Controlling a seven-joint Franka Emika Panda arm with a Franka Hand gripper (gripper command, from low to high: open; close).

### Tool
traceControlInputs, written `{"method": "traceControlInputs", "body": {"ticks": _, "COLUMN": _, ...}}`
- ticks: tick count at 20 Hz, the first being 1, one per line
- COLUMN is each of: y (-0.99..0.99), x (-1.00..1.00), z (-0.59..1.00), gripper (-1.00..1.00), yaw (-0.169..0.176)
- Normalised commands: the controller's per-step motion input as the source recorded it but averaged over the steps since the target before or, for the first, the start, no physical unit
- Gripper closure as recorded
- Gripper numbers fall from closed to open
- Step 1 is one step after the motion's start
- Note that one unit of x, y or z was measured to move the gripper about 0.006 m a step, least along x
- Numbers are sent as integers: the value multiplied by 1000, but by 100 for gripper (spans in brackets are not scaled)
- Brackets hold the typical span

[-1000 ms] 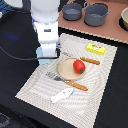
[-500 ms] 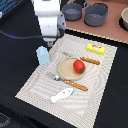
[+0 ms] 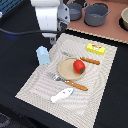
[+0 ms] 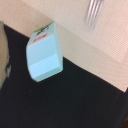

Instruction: Interact with the objects in diverse but meaningful ways.

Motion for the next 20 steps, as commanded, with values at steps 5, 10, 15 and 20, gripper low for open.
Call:
{"method": "traceControlInputs", "body": {"ticks": 5, "y": -614, "x": 652, "z": 0, "gripper": -100, "yaw": 24}}
{"method": "traceControlInputs", "body": {"ticks": 10, "y": -723, "x": 598, "z": 0, "gripper": -100, "yaw": 3}}
{"method": "traceControlInputs", "body": {"ticks": 15, "y": -758, "x": 593, "z": -6, "gripper": -100, "yaw": 12}}
{"method": "traceControlInputs", "body": {"ticks": 20, "y": -709, "x": 575, "z": -199, "gripper": -100, "yaw": 23}}
